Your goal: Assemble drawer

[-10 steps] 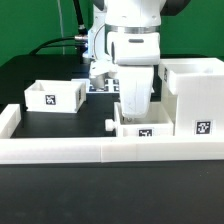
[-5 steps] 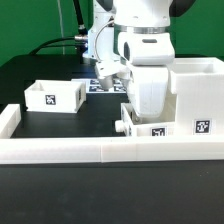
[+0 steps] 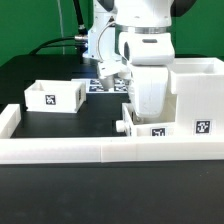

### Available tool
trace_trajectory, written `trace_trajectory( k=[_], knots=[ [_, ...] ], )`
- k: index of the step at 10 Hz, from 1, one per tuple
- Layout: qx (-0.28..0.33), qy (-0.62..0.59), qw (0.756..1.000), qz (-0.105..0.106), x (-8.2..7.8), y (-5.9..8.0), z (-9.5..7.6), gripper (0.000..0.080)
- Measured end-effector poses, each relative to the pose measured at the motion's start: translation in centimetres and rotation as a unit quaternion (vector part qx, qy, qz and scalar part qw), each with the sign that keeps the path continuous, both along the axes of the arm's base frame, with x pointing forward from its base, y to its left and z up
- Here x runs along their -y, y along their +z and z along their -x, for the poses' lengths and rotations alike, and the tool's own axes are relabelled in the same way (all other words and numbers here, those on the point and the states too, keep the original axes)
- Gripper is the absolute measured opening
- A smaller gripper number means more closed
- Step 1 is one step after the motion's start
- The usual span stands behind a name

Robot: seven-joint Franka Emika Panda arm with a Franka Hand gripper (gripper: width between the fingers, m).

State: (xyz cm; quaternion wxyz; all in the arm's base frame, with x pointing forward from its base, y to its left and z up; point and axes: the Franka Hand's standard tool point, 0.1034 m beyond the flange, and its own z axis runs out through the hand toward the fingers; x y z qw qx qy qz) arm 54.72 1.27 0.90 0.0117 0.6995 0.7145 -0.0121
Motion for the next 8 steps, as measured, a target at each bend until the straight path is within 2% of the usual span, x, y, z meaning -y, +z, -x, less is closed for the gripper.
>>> trace_trajectory(
  k=[5,6,7,8],
  knots=[
    [-0.008,-0.027,1.000,0.002,0.16,-0.02,0.33,0.0042],
    [-0.008,-0.027,1.000,0.002,0.20,0.04,0.29,0.0220],
    [-0.005,-0.027,1.000,0.003,0.30,0.36,0.13,0.0357],
    [-0.001,-0.027,1.000,0.003,0.25,0.93,-0.14,0.0357]
  ],
)
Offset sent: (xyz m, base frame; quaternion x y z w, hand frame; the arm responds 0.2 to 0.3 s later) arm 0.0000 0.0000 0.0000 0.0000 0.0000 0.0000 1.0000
